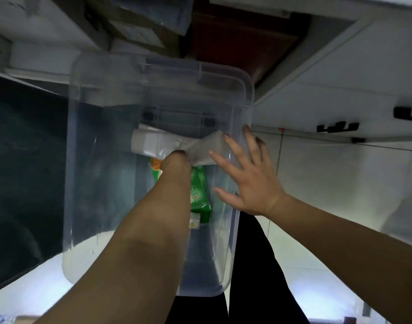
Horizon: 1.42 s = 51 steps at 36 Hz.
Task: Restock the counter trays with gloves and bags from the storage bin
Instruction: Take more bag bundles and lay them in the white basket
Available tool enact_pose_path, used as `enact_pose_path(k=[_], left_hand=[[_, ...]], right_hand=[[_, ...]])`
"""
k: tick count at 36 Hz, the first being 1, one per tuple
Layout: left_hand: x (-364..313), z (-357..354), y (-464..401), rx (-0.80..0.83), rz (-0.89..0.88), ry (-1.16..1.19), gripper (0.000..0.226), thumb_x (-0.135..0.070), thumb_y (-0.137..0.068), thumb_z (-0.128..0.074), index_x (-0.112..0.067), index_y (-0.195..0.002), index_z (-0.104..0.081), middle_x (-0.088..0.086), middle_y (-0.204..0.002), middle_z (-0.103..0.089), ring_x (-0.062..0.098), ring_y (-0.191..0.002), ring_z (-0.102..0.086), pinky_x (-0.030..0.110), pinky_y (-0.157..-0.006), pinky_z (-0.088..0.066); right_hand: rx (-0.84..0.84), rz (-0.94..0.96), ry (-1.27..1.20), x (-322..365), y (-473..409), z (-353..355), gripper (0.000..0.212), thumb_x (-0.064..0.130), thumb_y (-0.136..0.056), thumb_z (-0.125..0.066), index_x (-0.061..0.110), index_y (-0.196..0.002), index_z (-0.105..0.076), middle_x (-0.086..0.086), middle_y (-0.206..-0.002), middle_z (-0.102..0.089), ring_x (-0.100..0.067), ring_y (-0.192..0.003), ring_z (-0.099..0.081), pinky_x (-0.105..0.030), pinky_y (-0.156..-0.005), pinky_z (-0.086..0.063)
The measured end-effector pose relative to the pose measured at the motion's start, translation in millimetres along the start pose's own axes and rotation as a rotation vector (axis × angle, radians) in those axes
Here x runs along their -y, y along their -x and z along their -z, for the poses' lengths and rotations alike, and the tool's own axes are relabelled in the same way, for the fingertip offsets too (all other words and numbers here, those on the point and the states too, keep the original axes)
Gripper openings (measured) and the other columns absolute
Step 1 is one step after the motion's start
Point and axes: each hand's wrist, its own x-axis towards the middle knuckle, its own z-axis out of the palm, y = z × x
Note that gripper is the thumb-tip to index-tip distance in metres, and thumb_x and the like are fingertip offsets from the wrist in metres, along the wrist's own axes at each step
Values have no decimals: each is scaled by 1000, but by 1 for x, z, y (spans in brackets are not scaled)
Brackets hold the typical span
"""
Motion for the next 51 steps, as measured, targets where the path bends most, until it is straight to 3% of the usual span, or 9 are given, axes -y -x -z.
enact_pose_path(k=[4, 8, 11, 16, 21, 27, 36, 44, 51], left_hand=[[-1, 7, 10, 38, -45, 43, 44, 2, -92, -59, -4, -135, -53, 17, -132, -62, 34, -116, -62, 48, -100, -51], [-1, 40, 48, 104, -32, -85, 40, -1, -91, -64, -2, -131, -56, 16, -125, -64, 26, -88, -66, 36, -68, -56], [-2, 75, 91, 141, -62, -164, 32, -5, -91, -65, -6, -123, -60, 14, -119, -65, 24, -91, -63, 37, -72, -56], [-14, 129, 170, 352, -249, -240, 26, -5, -91, -65, -21, -111, -66, 0, -108, -73, 15, -89, -71, 29, -62, -58], [-29, 159, 248, 525, -408, -484, 29, -4, -85, -72, -14, -111, -68, 5, -106, -76, 24, -95, -73, 41, -79, -61], [-35, 153, 335, 831, -538, -716, 33, 5, -81, -73, -8, -111, -68, 7, -101, -77, 19, -91, -74, 24, -69, -57], [-7, 113, 404, 1077, -740, -907, 39, -11, -77, -81, -29, -112, -73, 2, -112, -75, 21, -106, -70, 38, -89, -58], [41, 75, 425, 1103, -749, -1125, 51, -30, -73, -87, -39, -119, -65, -3, -118, -72, 20, -109, -69, 32, -85, -59], [110, 24, 446, 1143, -627, -1250, 52, -25, -74, -87, -32, -121, -66, 1, -124, -69, 20, -114, -66, 34, -89, -57]], right_hand=[[21, 0, 36, 0, 2, 3, 80, 71, -87, -44, 28, -153, -31, -15, -163, -19, -44, -150, -2, -73, -104, -27], [180, -55, 55, 6, 3, 20, 88, 84, -83, -29, 38, -156, -13, -6, -167, 1, -38, -151, 12, -75, -109, -16], [218, -206, -41, 20, 5, 46, 91, 90, -78, -19, 47, -154, 6, 3, -164, 18, -23, -151, 19, -67, -116, 0], [104, -483, -461, 63, 25, 104, 89, 84, -77, -40, 48, -154, -12, 8, -167, -3, -14, -152, 0, -55, -121, -2], [115, -702, -1240, 100, 49, 157, 90, 85, -67, -55, 52, -147, -30, 17, -161, -22, -7, -144, -23, -37, -107, -24], [38, -609, -1261, 112, 62, 220, 72, 61, -69, -75, 40, -134, -55, 15, -132, -62, -7, -118, -60, -21, -80, -49], [-310, -661, -1363, 95, 97, 320, 35, 27, -70, -84, 11, -99, -72, -1, -88, -78, -17, -79, -75, -23, -57, -56], [-403, -615, -1515, 31, 153, 375, 27, 21, -69, -80, 11, -94, -74, -3, -85, -78, -16, -71, -74, -25, -49, -53], [-398, -556, -1677, -78, 210, 397, 13, 20, -65, -81, 16, -78, -81, -3, -91, -78, -17, -81, -75, -33, -62, -59]])
